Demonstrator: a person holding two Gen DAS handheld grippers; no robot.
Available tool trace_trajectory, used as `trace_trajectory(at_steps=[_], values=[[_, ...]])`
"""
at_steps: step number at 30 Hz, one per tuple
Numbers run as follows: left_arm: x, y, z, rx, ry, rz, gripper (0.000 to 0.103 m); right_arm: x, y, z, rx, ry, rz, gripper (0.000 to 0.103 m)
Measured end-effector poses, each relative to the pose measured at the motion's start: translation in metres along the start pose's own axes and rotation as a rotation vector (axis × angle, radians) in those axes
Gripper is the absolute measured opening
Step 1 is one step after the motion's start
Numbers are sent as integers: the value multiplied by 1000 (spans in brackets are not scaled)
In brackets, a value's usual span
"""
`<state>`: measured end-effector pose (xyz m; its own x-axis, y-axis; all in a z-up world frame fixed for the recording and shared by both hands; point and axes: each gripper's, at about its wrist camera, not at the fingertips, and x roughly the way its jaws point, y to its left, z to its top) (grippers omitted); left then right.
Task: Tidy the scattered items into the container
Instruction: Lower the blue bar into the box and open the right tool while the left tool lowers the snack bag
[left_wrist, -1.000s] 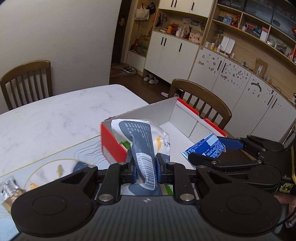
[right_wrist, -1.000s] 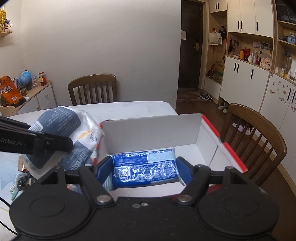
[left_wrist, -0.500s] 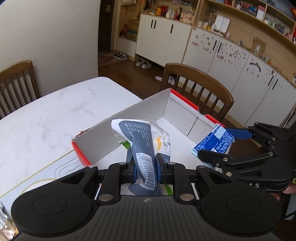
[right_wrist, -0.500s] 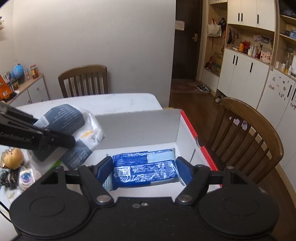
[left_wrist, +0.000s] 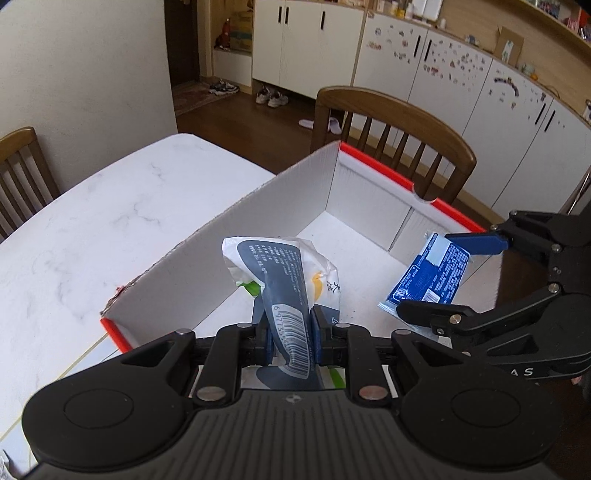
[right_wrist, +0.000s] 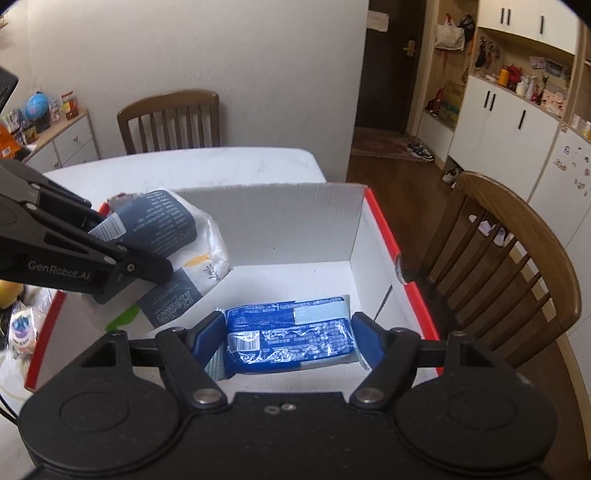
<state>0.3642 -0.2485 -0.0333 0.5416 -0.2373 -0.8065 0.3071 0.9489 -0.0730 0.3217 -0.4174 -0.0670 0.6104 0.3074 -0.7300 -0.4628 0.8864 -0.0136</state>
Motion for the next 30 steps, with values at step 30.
trace_trajectory(at_steps=[30], values=[[65, 1, -12, 73, 212, -12, 18, 66, 4, 1, -155, 273, 65, 75]])
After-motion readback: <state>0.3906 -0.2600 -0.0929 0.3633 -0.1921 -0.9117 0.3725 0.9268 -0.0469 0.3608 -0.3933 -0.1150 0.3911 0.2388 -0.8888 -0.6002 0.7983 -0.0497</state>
